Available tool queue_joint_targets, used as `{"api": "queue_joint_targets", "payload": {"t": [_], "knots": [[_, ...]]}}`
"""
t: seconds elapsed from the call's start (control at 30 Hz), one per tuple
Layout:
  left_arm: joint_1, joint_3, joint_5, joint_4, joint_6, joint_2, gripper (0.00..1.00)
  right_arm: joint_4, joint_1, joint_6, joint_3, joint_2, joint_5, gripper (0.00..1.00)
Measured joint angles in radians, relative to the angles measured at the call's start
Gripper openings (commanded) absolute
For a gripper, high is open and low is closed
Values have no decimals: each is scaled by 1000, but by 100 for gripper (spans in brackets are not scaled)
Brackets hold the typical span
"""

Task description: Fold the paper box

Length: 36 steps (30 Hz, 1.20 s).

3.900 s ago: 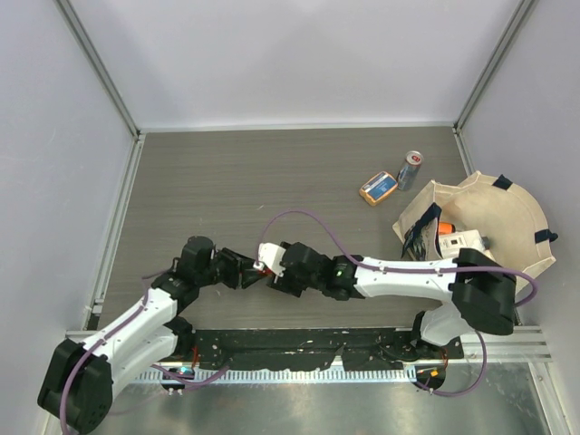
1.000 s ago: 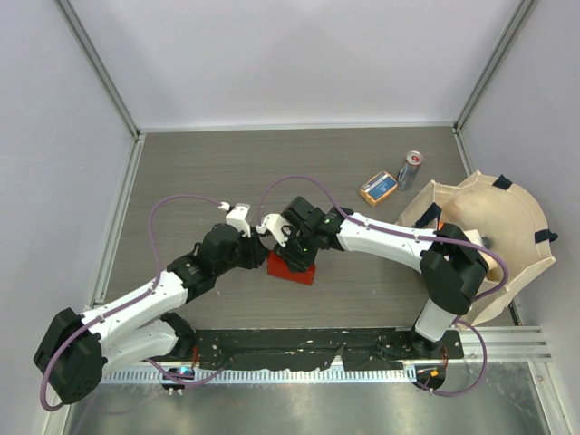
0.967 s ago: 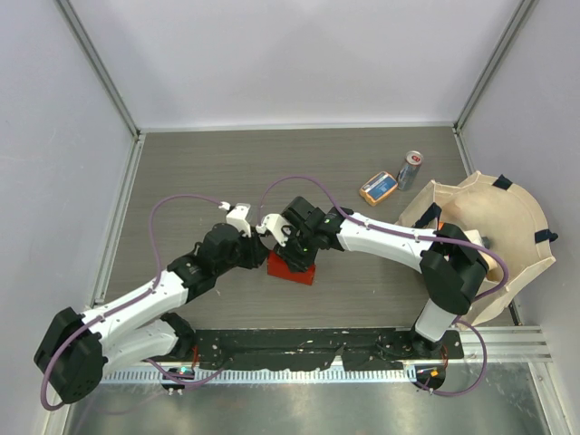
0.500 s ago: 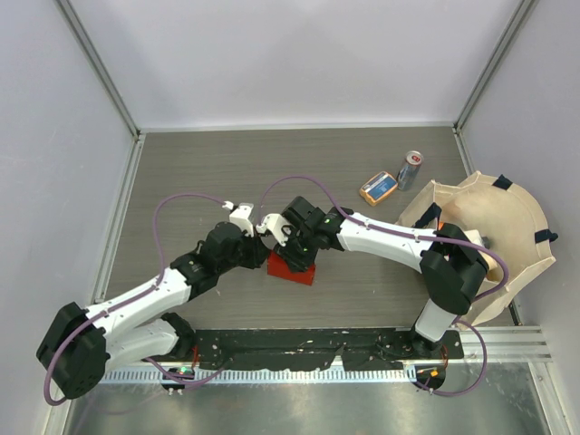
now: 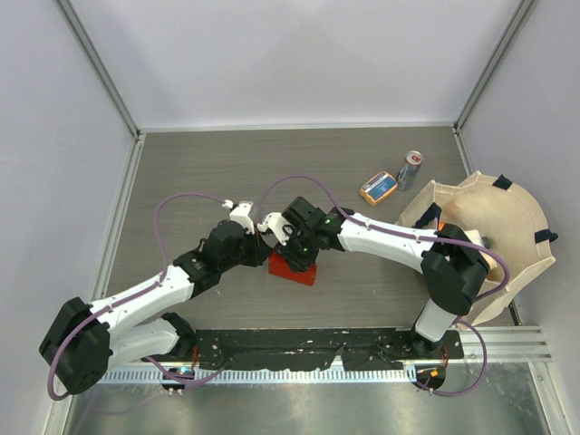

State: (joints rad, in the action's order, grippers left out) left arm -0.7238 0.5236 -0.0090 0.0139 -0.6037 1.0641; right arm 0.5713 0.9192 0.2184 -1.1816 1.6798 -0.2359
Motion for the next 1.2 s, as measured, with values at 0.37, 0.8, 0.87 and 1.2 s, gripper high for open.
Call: {"api": "queue_joint_targets", "payload": {"t": [0.37, 0.8, 0.87, 1.2], "knots": [[-3, 2, -16, 7, -77, 1, 0, 0, 8, -12, 0, 0, 23, 22], [-27, -8, -63, 5, -93, -7, 0, -10, 10, -16, 8, -8, 38, 24], [-32, -10, -74, 5, -90, -10, 0, -17, 11, -19, 14, -11, 44, 24], [-73, -25, -154, 3, -71, -30, 0, -96, 40, -31, 68, -48, 119, 29]]}}
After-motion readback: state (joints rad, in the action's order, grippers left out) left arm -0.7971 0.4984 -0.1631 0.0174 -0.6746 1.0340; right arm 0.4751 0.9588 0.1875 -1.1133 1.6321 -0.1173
